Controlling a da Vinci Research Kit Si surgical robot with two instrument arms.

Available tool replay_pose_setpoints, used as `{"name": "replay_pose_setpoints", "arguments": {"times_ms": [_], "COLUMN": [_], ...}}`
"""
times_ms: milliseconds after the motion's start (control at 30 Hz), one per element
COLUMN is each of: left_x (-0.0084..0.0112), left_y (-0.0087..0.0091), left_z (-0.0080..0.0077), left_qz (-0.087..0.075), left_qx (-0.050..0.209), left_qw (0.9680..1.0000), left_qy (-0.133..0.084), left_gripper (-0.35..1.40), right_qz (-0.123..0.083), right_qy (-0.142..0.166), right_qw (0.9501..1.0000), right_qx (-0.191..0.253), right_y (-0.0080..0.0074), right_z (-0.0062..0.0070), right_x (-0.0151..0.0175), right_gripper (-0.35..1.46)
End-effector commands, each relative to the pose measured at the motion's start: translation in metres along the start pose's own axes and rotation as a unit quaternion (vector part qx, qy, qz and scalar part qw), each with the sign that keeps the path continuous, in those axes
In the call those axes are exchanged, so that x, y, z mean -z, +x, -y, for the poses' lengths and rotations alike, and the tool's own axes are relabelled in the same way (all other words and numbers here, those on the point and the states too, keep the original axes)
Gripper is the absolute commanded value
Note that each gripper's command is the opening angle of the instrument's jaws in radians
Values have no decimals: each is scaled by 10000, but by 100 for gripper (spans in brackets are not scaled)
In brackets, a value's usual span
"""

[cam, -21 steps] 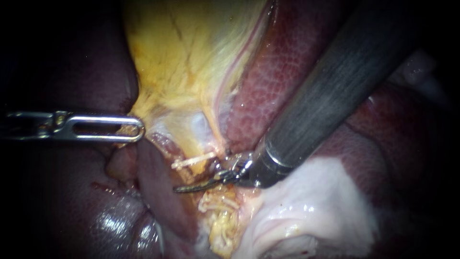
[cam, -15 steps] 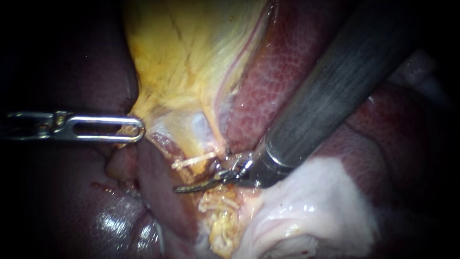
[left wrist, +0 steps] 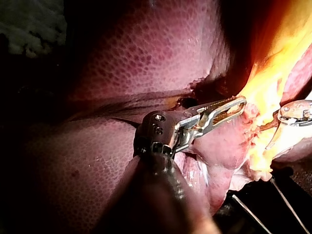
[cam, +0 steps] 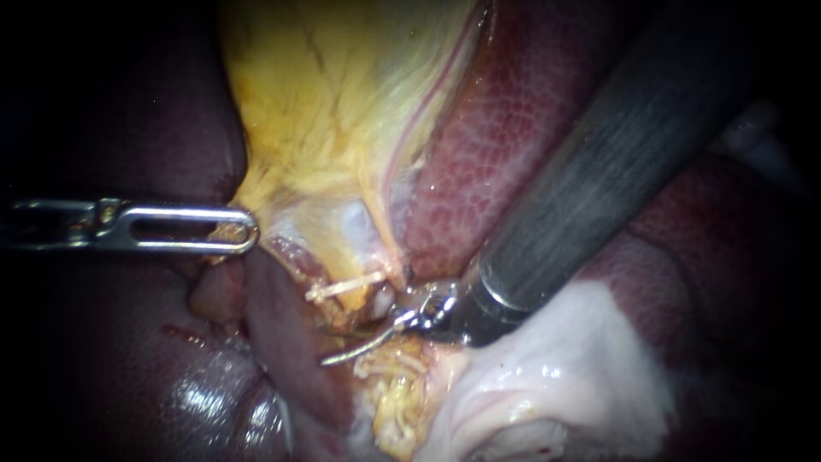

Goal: Go back from the cut left tube

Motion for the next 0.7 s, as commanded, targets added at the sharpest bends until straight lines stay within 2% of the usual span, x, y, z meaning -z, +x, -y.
{"name": "replay_pose_setpoints", "arguments": {"times_ms": [33,133,267,467,633,700], "left_x": [0,0,0,-1,-1,-2], "left_y": [0,0,0,1,1,1], "left_z": [0,0,0,-2,-2,-3], "left_qz": [2,2,2,2,4,5], "left_qx": [-1,-1,-1,-5,-6,-8], "left_qw": [10000,10000,10000,10000,10000,10000], "left_qy": [6,6,6,6,5,3], "left_gripper": [-35,-35,-35,-35,-35,-35], "right_qz": [4,12,-16,-100,-336,-466], "right_qy": [4,20,16,-32,-293,-508], "right_qw": [10000,9999,9985,9943,9892,9844], "right_qx": [3,98,547,1060,1396,1618], "right_y": [0,-4,-12,-23,-12,-1], "right_z": [1,5,15,33,47,54], "right_x": [2,7,22,68,124,149], "right_gripper": [124,129,140,143,143,143]}}
